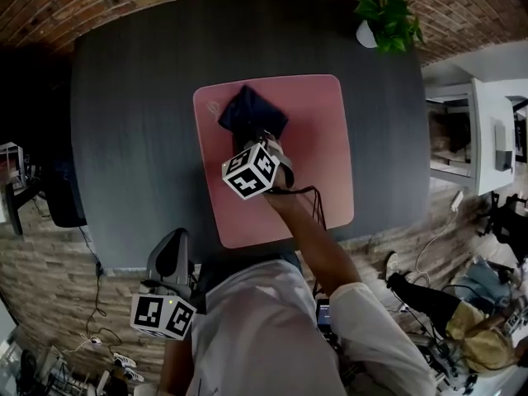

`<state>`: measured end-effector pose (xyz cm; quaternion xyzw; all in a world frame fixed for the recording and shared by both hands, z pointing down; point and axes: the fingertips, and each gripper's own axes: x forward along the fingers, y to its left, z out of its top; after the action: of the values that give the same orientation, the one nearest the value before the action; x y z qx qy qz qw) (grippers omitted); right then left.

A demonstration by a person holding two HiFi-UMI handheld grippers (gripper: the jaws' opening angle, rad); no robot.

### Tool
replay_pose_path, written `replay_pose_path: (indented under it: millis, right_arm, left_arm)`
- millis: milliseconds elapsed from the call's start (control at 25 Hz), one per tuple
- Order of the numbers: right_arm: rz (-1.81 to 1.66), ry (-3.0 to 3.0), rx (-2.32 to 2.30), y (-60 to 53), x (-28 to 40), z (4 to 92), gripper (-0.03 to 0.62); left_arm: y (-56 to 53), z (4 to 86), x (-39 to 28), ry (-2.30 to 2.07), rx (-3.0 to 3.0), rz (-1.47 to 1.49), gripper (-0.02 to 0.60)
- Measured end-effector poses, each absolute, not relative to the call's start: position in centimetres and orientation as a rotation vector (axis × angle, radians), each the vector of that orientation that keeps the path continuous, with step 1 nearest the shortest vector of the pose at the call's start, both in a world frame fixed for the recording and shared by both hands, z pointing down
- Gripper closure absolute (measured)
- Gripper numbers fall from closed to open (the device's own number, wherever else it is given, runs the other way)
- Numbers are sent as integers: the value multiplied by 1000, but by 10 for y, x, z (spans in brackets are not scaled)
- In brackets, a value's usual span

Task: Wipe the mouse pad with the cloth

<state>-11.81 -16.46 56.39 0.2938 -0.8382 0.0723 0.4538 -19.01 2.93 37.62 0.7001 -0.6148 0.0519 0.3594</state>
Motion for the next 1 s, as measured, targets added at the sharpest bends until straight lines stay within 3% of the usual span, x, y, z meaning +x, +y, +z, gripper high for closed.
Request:
replay_pose_path:
  millis: [1000]
  right_arm:
    - [137, -2136, 505, -116, -135, 564, 562]
  left_arm:
    - [45, 374, -182, -1586, 1821, 129, 566]
